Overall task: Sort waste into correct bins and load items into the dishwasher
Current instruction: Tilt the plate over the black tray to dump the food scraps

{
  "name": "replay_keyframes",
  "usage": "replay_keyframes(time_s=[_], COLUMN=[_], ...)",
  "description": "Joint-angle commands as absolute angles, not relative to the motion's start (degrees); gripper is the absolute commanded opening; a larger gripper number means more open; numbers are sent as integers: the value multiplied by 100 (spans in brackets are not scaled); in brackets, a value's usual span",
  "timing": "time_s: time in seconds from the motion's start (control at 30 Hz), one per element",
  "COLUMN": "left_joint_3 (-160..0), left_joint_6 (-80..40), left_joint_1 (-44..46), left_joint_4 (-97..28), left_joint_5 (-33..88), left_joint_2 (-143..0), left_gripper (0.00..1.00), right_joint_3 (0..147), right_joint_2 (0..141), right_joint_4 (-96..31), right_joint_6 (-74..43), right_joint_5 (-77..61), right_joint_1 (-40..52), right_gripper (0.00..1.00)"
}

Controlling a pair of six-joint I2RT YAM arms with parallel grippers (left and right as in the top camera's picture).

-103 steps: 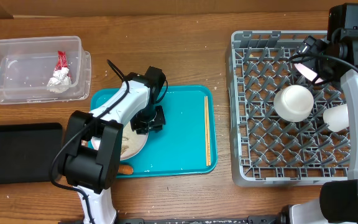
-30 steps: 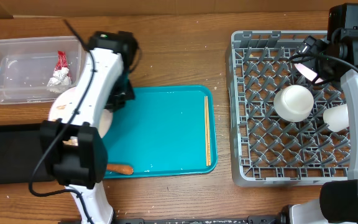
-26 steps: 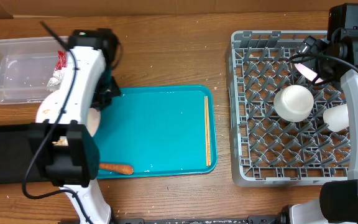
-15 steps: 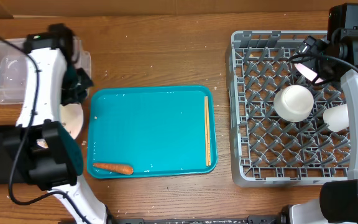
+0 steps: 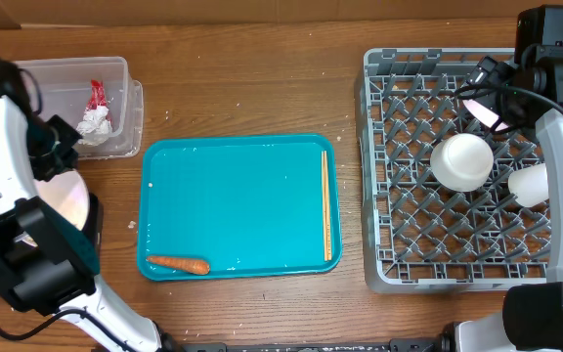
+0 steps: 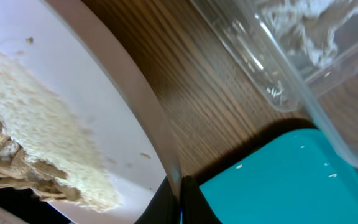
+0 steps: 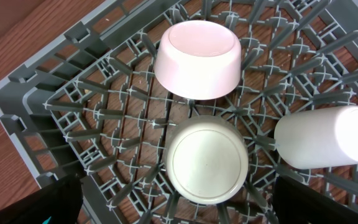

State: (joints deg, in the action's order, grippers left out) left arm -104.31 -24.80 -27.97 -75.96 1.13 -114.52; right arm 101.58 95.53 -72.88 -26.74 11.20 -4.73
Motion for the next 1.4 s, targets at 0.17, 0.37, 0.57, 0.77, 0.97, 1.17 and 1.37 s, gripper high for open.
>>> replay_keyframes(time_s=[0.17, 0.37, 0.57, 0.77, 0.97, 1.17, 1.37], left_joint_3=[-10591, -10591, -10591, -10591, -10591, -10591, -10591], left_joint_6=[-1920, -1750, -1885, -1828, -1575, -1406, -1216], left_joint_1=[-3317, -3489, -3677, -4018, -4344, -4532, -4770], left_joint_4=[-7319, -7321, -7502, -7616, -7662, -7719, -7760], left_joint_5=[1151, 1944, 2147, 2565, 3166, 3568, 4086], left_joint_2=[-11487, -11487, -11487, -11487, -11485, -11485, -11485], left_gripper=[4, 4, 4, 4, 4, 4, 4], right_joint_3=[10256, 10259, 10259, 10259, 10256, 10256, 10256], right_joint_2=[9437, 9437, 9437, 9437, 9437, 9437, 9437], right_joint_4=[-7255, -7255, -7255, -7255, -7255, -7255, -7255], right_joint_6=[-2683, -2683, -2683, -2683, -2683, -2683, -2683], right_joint_5=[1197, 1197, 1197, 1197, 1197, 1197, 1197], right_joint_1=[-462, -462, -462, -462, -462, -462, -462], right_gripper=[100, 100, 100, 100, 100, 100, 100])
